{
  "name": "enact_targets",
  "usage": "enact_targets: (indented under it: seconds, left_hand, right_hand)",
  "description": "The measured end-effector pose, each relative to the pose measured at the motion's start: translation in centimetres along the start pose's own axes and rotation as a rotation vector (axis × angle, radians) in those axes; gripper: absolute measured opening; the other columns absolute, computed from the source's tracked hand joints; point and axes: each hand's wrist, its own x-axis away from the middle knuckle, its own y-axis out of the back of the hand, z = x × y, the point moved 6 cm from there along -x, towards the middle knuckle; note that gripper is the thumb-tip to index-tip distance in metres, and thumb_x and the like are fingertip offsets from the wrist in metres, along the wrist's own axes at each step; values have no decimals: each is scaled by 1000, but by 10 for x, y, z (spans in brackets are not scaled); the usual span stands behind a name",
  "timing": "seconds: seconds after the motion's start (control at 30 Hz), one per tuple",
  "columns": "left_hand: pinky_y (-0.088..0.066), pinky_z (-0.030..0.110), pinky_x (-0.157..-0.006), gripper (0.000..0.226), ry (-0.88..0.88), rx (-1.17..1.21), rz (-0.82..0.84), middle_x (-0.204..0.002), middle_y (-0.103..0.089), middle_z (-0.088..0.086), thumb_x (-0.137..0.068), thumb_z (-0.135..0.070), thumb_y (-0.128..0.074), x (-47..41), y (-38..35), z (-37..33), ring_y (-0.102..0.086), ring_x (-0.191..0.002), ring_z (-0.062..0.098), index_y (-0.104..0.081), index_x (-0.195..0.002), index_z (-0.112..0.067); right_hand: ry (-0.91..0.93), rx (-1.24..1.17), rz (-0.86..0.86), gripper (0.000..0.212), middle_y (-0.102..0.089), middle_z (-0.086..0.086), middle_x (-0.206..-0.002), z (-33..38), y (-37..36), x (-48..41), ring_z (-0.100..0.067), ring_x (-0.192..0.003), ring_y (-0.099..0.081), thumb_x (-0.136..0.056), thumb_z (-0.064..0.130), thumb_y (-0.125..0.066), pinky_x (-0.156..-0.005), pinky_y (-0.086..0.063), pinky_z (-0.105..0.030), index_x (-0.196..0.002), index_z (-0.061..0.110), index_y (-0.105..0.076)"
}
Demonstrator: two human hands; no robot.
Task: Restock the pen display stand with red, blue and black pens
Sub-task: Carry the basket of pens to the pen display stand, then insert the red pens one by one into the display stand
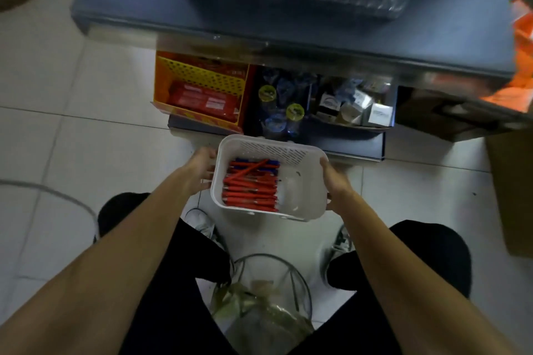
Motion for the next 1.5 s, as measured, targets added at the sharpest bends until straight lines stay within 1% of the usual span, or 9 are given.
enact_targets:
  seconds: [0.17, 0.3, 0.4, 0.53, 0.83, 1.0, 1.2, 1.4, 1.5]
  left_hand:
    - [-44, 31, -62, 16, 44, 50, 56, -80, -54, 10, -88, -19, -39, -69, -19, 31, -51, -72, 22, -52, -85, -11]
    - [-46, 32, -66, 16, -11, 56, 85, -85, -55, 12, -87, -12, -37, -110, -33, 44, -53, -74, 24, -53, -88, -12]
    - [-47, 32, -67, 20, -79, 38, 83, -84, -57, 10, -87, -14, -36, -133, -43, 50, -55, -74, 23, -55, -92, -13]
    - [-44, 31, -61, 21, -105, 1, 90, -82, -58, 11, -92, -13, -33, -148, -55, 70, -56, -73, 23, -54, -87, -13]
    - [-44, 33, -58, 30, -144, 31, 94, -95, -58, 13, -91, -2, -33, -146, -61, 79, -55, -75, 22, -50, -114, -10]
    - [-44, 33, -62, 31, -140, 4, 93, -89, -58, 10, -93, -6, -31, -139, -60, 81, -56, -78, 22, -52, -116, -13]
    - [-43, 33, -60, 22, -107, 42, 66, -86, -57, 12, -91, -7, -34, -133, -56, 78, -55, -75, 24, -55, -97, -11]
    - [-47, 36, -70, 35, -127, -46, 104, -95, -59, 14, -88, -10, -38, -135, -55, 71, -56, -83, 26, -54, -119, -7]
    - [-48, 40, -84, 24, -202, -175, 87, -98, -59, 15, -93, -8, -39, -132, -59, 67, -56, -78, 22, -54, -112, -8]
  right_hand:
    - [29, 24, 32, 52, -63, -6, -104, -21, -16, -59, -21, -81, -59, -95, 60, -42, -60, -49, -36, -123, 18, -55]
    - [66, 52, -17, 56, -64, -10, -114, -30, -22, -98, -30, -99, -62, -91, 64, -44, -87, -54, -50, -124, 21, -56]
    - [121, 42, -10, 58, -67, -11, -113, -44, -22, -127, -33, -100, -65, -84, 68, -50, -90, -52, -57, -118, 23, -60]
    - [174, 74, -59, 43, -69, -12, -102, -58, -23, -133, -34, -94, -66, -93, 56, -45, -88, -54, -53, -103, 19, -65]
    - [203, 93, -115, 42, -65, -13, -111, -64, -20, -133, -32, -98, -64, -95, 49, -46, -87, -54, -49, -117, 14, -57]
    - [189, 12, -34, 23, -66, -7, -99, -66, -20, -128, -25, -88, -62, -100, 39, -44, -70, -49, -35, -99, 22, -60]
    - [148, -25, 3, 33, -67, -14, -108, -61, -21, -123, -34, -102, -63, -97, 38, -46, -91, -52, -48, -114, 14, -61]
    - [116, 9, 8, 31, -63, -10, -101, -58, -17, -117, -28, -90, -59, -99, 40, -44, -81, -47, -45, -113, 16, -57]
    - [144, 86, -41, 33, -60, -13, -112, -56, -15, -112, -30, -97, -57, -99, 36, -45, -79, -46, -44, -121, 12, -53]
